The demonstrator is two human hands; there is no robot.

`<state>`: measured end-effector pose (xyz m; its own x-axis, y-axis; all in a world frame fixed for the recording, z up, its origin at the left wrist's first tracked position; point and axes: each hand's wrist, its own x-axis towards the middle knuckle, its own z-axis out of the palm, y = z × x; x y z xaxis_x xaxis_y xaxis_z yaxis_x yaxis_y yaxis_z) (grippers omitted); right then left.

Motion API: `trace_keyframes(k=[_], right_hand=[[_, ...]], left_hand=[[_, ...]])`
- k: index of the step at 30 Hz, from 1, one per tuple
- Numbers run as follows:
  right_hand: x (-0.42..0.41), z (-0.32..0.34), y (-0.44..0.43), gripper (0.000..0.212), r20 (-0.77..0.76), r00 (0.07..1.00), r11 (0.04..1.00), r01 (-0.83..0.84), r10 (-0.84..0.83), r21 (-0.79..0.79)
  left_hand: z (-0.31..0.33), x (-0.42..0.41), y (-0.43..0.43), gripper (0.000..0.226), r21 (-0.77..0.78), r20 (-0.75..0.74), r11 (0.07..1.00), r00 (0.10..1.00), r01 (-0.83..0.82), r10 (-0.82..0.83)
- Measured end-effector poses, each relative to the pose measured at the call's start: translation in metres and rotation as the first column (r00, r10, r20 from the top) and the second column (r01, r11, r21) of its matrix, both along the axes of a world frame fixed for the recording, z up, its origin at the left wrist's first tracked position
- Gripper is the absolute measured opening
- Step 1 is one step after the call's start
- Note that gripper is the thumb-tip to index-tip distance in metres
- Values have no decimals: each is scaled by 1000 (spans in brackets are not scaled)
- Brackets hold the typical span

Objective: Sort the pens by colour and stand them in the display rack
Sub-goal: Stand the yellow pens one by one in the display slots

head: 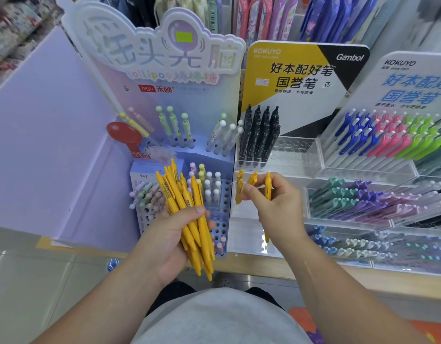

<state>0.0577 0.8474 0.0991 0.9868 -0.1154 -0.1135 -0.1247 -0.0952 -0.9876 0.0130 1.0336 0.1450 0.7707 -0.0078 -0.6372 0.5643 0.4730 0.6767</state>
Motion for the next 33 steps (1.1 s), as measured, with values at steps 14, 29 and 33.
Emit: trace_keyframes(k=[14,29,33], right_hand=[[-2,-26,19,25,-15,996,960,76,-83,-269],[-10,-25,0,37,-9,995,986,95,-97,-136],[-2,-15,-25,35,6,1000,937,27,-26,-349]], left_hand=[[-3,-2,3,34,34,-9,999,1000,21,-20],[-1,3,4,41,24,-10,999,1000,27,-27],[0,6,2,40,20,4,999,999,40,-40]])
